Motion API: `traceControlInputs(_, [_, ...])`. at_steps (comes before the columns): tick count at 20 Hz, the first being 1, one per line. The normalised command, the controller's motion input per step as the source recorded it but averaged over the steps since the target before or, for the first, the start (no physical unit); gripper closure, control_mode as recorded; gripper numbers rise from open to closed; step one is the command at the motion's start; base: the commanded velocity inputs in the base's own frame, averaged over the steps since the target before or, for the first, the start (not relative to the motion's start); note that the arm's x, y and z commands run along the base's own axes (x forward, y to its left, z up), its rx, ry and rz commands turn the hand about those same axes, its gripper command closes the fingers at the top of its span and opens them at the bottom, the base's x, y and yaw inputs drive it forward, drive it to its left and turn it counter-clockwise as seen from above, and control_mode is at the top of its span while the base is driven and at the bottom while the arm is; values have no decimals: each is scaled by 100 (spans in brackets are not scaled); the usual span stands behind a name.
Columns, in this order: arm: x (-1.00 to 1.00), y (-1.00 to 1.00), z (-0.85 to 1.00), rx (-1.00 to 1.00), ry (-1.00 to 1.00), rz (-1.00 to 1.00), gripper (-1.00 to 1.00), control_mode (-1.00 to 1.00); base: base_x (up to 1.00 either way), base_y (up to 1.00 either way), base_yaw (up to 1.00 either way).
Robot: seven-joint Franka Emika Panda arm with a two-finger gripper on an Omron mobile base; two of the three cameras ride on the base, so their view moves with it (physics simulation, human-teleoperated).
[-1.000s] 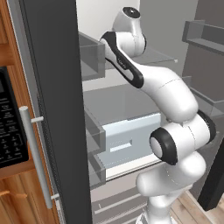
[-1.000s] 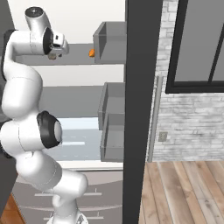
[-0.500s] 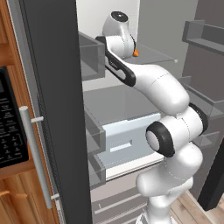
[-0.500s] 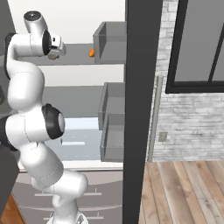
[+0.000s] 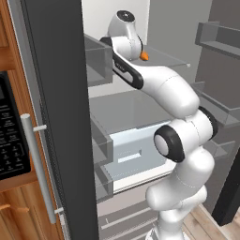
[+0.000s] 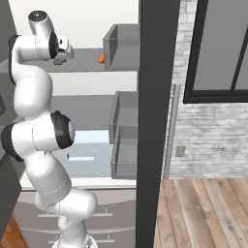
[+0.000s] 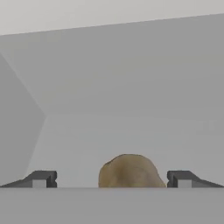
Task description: Retrieve the bottle and the shaker from the cabinet and place them next to the mixing bowl on the counter. Then add garlic from the fridge to the mixing bowl.
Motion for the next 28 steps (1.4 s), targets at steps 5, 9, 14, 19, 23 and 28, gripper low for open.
traceControlInputs(5, [-27,0,0,0,0,-1,-100,-100,0,0,0])
traceControlInputs(9, [-49,-5,0,0,-3,-6,-100,-100,0,0,0])
traceControlInputs(14, [-4,-18,-3,0,-2,-8,-100,-100,0,0,0])
traceControlInputs(19, [1,-7,-20,0,0,-7,-100,-100,0,0,0])
traceControlInputs(23, [2,0,-9,0,0,-1,-100,-100,0,0,0])
traceControlInputs(28, [10,0,-5,0,0,0,-100,-100,0,0,0])
